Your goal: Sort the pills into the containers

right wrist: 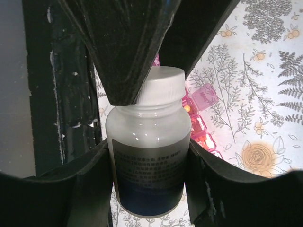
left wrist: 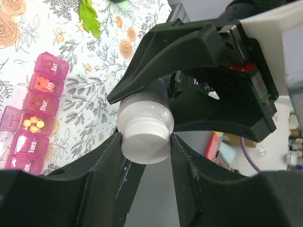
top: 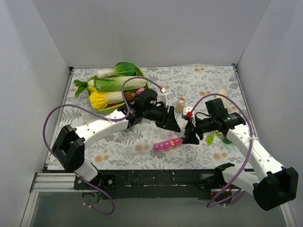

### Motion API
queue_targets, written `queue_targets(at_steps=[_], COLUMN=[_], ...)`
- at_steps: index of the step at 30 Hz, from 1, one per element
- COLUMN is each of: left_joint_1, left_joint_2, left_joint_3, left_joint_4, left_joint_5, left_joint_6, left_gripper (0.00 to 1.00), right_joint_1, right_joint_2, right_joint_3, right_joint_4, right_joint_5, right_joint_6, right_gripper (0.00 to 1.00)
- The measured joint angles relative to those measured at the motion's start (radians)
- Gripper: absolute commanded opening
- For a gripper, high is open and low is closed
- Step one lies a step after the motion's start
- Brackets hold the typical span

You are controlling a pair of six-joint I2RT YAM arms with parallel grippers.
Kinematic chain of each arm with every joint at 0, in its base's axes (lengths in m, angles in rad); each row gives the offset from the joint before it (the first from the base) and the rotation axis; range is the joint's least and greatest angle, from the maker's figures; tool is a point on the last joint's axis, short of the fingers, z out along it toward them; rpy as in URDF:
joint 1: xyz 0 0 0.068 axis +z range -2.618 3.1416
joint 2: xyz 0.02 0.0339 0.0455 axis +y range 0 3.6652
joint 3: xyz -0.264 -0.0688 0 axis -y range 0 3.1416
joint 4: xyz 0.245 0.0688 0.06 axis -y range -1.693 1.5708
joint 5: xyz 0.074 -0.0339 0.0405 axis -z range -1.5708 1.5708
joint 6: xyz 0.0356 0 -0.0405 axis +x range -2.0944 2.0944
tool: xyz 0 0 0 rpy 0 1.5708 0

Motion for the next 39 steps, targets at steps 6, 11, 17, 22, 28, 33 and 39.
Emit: queue_targets(at_steps=[6,11,17,22,28,33,39], left_joint_1=[0.003,0.014,0.014,0.018,0.041,0.075,0.122], left_joint_2=[0.011,0.013,0.010,-0.013,-0.122,-0.253,-0.438], left_joint_3=[0.048,0.051,0.048,0.044,-0.011,-0.083,-0.267], left_joint_4=[-0.076,-0.080,-0.059,-0.048,-0.006,0.019,0.111], left_joint_5=[0.052,0.065,0.041,0.019,0.002,-0.026,-0.097], left_joint_6=[0.103,0.099,0.054,0.021,-0.029,-0.073,-0.288], left_gripper=[0.36,0.59,0.77,0.98,0.98,0.98,0.91], right_joint_1=[-0.004,-0.004,-0.003,-0.003,-0.002,-0.001,0.003], right_joint_2=[0.000,0.000,-0.023,-0.031,-0.052,-0.071,-0.134], right_joint_3=[-0.007,-0.009,-0.009,-0.009,-0.017,-0.023,-0.048], right_joint_4=[-0.006,0.011,0.066,0.085,0.101,0.110,0.182], right_joint_5=[-0.053,-0.071,-0.127,-0.145,-0.144,-0.124,-0.001], right_joint_6=[0.000,0.003,0.003,0.003,0.002,-0.004,-0.007], right_gripper=[0.01,0.01,0.01,0.01,0.01,0.01,0.01])
